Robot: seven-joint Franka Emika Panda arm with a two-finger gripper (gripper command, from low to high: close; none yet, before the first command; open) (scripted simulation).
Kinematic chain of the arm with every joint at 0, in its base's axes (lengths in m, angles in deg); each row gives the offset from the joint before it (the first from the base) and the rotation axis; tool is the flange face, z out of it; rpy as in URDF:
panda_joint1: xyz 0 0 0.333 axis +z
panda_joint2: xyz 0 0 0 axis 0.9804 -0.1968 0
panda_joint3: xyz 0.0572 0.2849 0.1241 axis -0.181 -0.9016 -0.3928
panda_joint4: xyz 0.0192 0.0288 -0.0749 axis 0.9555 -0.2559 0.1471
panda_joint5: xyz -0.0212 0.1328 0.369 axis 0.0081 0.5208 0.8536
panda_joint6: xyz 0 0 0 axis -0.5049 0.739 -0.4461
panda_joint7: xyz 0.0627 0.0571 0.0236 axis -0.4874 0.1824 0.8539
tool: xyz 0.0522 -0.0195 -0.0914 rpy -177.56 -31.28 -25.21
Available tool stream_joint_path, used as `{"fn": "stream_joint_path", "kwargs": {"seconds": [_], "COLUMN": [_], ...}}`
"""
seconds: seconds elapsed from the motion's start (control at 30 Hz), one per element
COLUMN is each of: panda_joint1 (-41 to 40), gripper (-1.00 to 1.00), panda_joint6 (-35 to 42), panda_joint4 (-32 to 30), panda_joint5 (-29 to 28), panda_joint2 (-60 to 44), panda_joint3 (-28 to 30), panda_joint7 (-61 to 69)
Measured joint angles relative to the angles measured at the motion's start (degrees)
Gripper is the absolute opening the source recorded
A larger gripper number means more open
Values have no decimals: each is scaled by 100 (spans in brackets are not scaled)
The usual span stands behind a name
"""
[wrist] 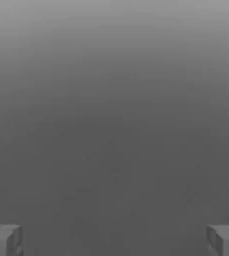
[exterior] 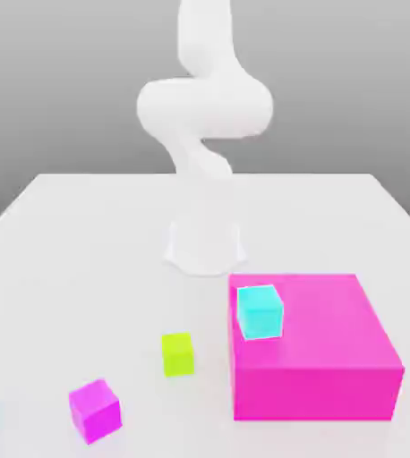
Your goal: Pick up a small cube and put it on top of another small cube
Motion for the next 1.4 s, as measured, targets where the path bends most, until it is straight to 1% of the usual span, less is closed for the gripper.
{"fn": "stream_joint_path", "kwargs": {"seconds": [0.27,0.53,0.7,0.83,1.0,1.03,1.23,1.3,1.4], "panda_joint1": [-719,-1186,-1485,-1588,-1632,-1632,-1636,-1641,-1646], "gripper": [0,0,0,0,0,-100,-100,-100,-100], "panda_joint6": [-722,-1429,-1879,-2261,-3052,-3145,-3201,-3025,-2565], "panda_joint4": [-365,-721,-947,-1105,-965,-945,-933,-976,-1083], "panda_joint5": [-233,-397,-273,17,88,88,76,79,75], "panda_joint2": [-1701,-3363,-4393,-5211,-6252,-6368,-6425,-6209,-5643], "panda_joint3": [-151,-44,56,101,86,86,83,78,75], "panda_joint7": [-1130,-2190,-2690,-2919,-2952,-2952,-2964,-2965,-2966]}}
